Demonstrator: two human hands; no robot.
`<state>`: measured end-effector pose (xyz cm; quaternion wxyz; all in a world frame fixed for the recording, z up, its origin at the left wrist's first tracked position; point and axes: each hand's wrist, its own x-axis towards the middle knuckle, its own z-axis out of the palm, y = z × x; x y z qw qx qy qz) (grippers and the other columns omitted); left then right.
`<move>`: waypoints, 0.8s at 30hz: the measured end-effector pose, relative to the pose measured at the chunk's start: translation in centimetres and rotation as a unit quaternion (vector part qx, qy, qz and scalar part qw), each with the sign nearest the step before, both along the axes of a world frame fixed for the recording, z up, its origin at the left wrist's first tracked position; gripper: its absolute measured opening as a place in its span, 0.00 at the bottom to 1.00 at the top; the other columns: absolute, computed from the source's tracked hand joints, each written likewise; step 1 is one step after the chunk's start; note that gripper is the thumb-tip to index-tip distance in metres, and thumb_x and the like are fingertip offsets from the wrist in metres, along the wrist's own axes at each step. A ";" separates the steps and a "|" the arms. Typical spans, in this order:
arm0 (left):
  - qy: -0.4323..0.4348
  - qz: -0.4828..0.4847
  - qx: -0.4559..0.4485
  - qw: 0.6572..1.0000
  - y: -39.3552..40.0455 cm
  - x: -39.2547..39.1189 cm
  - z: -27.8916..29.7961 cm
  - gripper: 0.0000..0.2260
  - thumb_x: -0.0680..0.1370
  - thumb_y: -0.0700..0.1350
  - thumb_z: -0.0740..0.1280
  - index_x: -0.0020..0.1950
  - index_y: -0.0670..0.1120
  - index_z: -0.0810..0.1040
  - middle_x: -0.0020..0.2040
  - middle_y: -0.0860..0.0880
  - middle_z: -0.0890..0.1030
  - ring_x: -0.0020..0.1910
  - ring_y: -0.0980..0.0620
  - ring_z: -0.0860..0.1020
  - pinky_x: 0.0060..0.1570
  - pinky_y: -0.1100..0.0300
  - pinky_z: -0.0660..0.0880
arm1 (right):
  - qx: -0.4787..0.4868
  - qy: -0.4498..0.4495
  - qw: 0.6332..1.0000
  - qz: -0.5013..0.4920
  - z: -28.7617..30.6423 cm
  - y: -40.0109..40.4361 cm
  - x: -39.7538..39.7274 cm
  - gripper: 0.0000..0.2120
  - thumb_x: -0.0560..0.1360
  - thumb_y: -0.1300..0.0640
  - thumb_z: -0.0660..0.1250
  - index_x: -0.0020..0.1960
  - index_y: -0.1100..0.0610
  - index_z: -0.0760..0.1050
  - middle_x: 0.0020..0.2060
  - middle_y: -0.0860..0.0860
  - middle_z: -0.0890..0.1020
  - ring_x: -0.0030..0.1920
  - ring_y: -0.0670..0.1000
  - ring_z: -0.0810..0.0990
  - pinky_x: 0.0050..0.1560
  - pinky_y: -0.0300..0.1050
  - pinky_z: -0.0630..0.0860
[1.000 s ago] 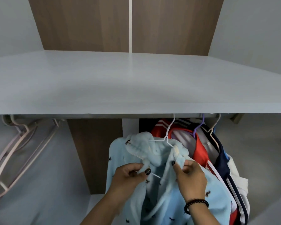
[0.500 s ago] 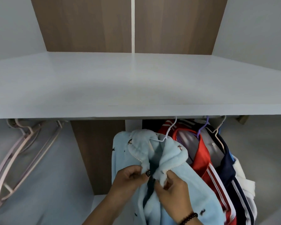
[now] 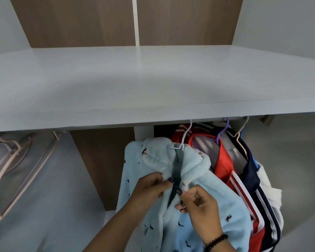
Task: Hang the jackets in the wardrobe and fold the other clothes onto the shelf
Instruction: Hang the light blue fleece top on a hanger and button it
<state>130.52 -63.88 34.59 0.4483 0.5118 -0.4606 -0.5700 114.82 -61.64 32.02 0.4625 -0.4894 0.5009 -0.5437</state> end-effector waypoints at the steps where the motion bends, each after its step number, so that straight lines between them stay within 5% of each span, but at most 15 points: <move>1: 0.002 0.002 0.004 1.000 0.1 0.2 -0.4 0.06 0.75 0.43 0.72 0.39 0.43 0.80 0.40 0.45 0.81 0.43 0.52 0.79 0.48 0.59 0.76 | -0.014 0.019 1.000 -0.003 -0.4 0.0 -0.3 0.09 0.72 0.66 0.71 0.34 0.64 0.75 0.25 0.59 0.80 0.30 0.55 0.83 0.30 0.38 0.77; 4: -0.007 0.012 0.000 1.000 0.5 1.1 -1.3 0.07 0.76 0.43 0.71 0.43 0.40 0.80 0.41 0.42 0.82 0.44 0.51 0.79 0.47 0.59 0.77 | -0.020 0.051 0.998 0.018 -1.6 0.2 -1.1 0.08 0.73 0.68 0.69 0.36 0.60 0.79 0.29 0.56 0.83 0.34 0.52 0.84 0.35 0.37 0.78; 8: -0.049 0.054 -0.040 0.997 0.8 2.3 -1.3 0.06 0.75 0.41 0.72 0.48 0.40 0.81 0.46 0.36 0.82 0.45 0.45 0.79 0.54 0.45 0.76 | -0.066 0.160 0.982 0.075 -1.8 -0.4 -1.4 0.10 0.76 0.67 0.65 0.41 0.56 0.80 0.35 0.48 0.85 0.38 0.46 0.84 0.41 0.38 0.80; 10: -0.051 0.055 -0.056 0.996 0.9 2.3 -1.2 0.03 0.75 0.39 0.71 0.47 0.41 0.82 0.46 0.38 0.83 0.45 0.47 0.80 0.52 0.48 0.77 | -0.136 0.264 0.950 0.094 -1.3 -2.0 -0.8 0.12 0.76 0.65 0.64 0.35 0.55 0.76 0.30 0.45 0.80 0.34 0.41 0.79 0.36 0.32 0.74; 13: -0.064 0.039 -0.070 0.995 1.2 2.2 -1.5 0.02 0.75 0.35 0.70 0.47 0.39 0.82 0.40 0.43 0.84 0.42 0.50 0.79 0.46 0.55 0.78 | -0.107 0.357 0.927 0.040 -1.3 -4.7 -0.3 0.17 0.72 0.66 0.63 0.27 0.55 0.66 0.22 0.47 0.70 0.26 0.45 0.69 0.31 0.38 0.64; 19: -0.138 0.024 -0.124 0.982 2.2 3.1 -1.6 0.19 0.76 0.34 0.69 0.31 0.55 0.79 0.30 0.58 0.76 0.33 0.61 0.72 0.37 0.67 0.71 | -0.102 0.289 0.948 0.089 -1.5 -2.6 0.1 0.14 0.75 0.63 0.66 0.31 0.60 0.73 0.26 0.53 0.78 0.31 0.52 0.80 0.35 0.45 0.78; 24: -0.201 0.055 -0.157 0.965 2.6 2.2 -1.6 0.18 0.77 0.34 0.68 0.33 0.54 0.75 0.30 0.61 0.75 0.33 0.65 0.72 0.38 0.65 0.71 | -0.133 0.279 0.946 0.097 -0.4 -1.1 1.2 0.14 0.76 0.65 0.64 0.32 0.57 0.70 0.25 0.51 0.75 0.28 0.47 0.75 0.32 0.39 0.72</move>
